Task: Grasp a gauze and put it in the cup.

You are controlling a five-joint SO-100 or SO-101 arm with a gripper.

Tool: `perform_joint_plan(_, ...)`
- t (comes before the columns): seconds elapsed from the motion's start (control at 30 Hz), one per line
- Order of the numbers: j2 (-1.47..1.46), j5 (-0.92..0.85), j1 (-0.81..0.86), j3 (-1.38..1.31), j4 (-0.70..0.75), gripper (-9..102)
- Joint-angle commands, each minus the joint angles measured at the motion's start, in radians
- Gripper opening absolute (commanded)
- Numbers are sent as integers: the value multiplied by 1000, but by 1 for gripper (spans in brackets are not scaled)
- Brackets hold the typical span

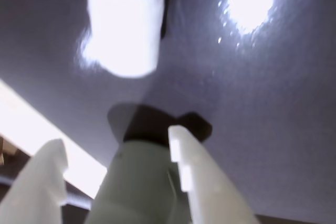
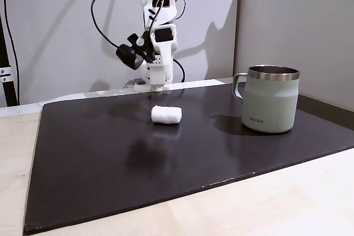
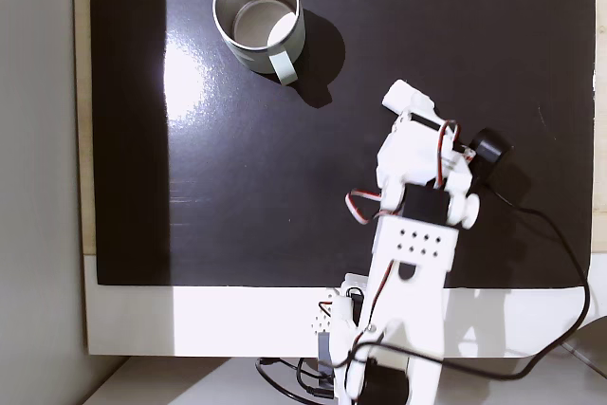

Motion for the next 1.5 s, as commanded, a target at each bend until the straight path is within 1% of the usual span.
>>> perform_joint_plan(0.0, -69, 3, 15, -120, 37, 22)
perform_joint_plan(0.13, -181, 15, 23, -202, 86, 23)
perform_joint_plan(0.73, -572, -11, 49, -486, 144, 24)
perform_joint_plan(1.17, -713, -21, 67, -604, 163, 23)
perform_joint_plan(1.27, -718, -17, 69, -604, 163, 20)
perform_joint_plan(1.47, -716, -2, 78, -606, 163, 7)
